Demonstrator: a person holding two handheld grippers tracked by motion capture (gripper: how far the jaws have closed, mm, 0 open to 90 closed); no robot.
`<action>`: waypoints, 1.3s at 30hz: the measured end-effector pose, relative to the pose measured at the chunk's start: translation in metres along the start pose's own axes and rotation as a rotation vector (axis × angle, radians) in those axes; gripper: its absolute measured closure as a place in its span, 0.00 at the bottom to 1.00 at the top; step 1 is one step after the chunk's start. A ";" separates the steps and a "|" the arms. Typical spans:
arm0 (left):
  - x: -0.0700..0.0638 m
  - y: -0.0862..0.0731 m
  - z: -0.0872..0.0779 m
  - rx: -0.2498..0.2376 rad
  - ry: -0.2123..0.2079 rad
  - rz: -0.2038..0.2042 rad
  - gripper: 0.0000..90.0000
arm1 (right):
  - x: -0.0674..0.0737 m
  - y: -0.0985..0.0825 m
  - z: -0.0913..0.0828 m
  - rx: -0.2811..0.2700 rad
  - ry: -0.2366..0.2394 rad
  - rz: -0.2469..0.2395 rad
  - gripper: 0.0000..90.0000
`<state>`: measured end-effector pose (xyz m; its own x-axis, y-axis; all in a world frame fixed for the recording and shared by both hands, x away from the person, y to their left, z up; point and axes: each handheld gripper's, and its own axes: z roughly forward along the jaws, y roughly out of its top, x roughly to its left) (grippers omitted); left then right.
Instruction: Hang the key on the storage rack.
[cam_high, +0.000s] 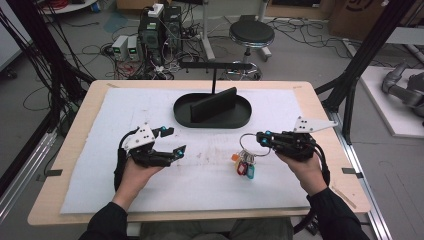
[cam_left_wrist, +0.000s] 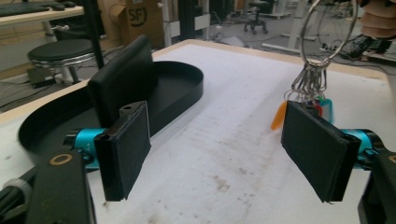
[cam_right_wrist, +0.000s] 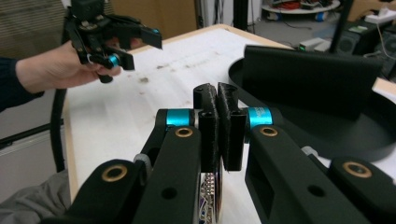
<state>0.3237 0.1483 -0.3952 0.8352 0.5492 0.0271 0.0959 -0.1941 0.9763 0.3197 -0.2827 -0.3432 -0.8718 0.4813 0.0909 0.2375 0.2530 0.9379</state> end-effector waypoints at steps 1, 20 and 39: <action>-0.001 0.001 0.001 -0.001 -0.006 0.000 0.26 | 0.001 0.002 0.001 -0.002 0.006 -0.001 0.98; -0.022 0.016 0.026 -0.028 -0.201 -0.034 0.38 | 0.020 0.012 0.028 -0.022 0.127 -0.031 0.98; -0.040 0.019 0.051 -0.020 -0.306 -0.032 0.49 | 0.035 0.012 0.044 -0.006 0.200 -0.050 0.98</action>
<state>0.3196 0.0806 -0.3885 0.9564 0.2841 -0.0670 0.1170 -0.1629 0.9797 0.3107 -0.2259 -0.3434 -0.9503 0.2920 0.1080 0.1895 0.2675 0.9447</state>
